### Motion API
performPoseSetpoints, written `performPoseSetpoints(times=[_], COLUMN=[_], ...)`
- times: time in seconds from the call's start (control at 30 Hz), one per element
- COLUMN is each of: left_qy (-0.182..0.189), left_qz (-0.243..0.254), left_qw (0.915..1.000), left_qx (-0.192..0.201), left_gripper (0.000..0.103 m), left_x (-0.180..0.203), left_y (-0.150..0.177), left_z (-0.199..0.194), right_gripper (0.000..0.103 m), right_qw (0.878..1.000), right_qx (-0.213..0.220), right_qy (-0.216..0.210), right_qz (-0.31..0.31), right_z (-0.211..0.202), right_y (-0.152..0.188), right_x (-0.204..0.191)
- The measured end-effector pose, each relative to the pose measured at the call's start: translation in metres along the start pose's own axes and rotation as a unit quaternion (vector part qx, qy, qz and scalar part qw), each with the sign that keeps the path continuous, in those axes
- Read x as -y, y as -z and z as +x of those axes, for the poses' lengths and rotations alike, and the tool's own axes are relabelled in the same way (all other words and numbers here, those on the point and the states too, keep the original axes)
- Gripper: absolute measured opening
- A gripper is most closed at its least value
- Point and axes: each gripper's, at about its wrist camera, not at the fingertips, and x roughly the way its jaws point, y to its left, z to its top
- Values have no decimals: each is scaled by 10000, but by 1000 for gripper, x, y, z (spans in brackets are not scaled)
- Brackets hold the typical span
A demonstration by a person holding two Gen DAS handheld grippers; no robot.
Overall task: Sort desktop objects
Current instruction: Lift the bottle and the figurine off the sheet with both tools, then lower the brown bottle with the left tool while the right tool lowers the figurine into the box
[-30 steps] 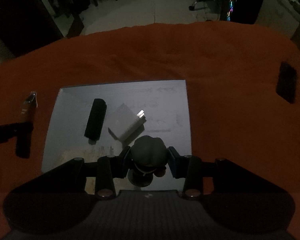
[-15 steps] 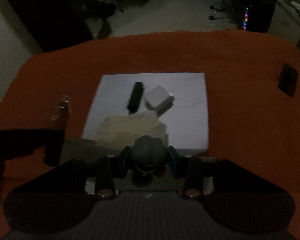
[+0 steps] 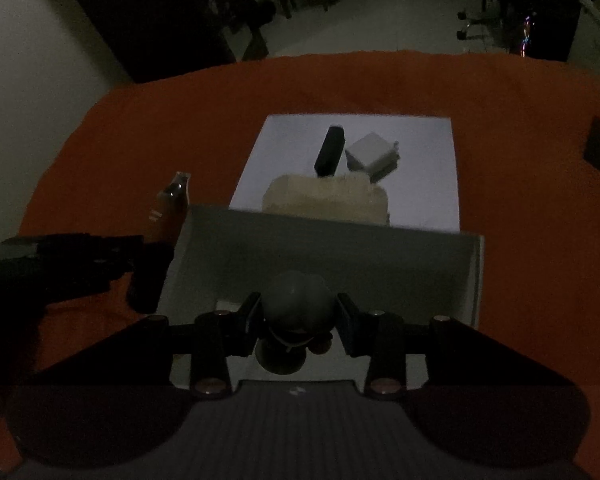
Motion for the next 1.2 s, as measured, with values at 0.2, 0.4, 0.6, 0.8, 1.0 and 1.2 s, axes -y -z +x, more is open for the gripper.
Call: performPoseSetpoints(times=[0.2,0.4,0.6,0.8,1.0,1.2], left_qy=[61,-12,-174,-287,-409,-568], left_qz=[-57,-198,-336,-322,-348,-278], left_qw=[9995,9985,9968,9958,9940,9917], left_qx=[-312,-513,-699,-808,-956,-1119], left_gripper=[22,22,22,22,22,22], left_x=[-3,-12,-21,-23,-27,-29], left_y=[30,51,64,72,81,94], left_z=[4,16,34,43,54,66], right_gripper=[41,41,42,42,42,42], right_qw=[9999,9990,9973,9951,9915,9875], right_qx=[-128,-393,-646,-864,-1121,-1354], right_qy=[52,216,351,458,636,805], right_qz=[38,63,91,112,152,66], right_z=[5,25,46,63,84,106], right_y=[18,35,48,59,70,79], right_x=[1,7,17,27,40,47])
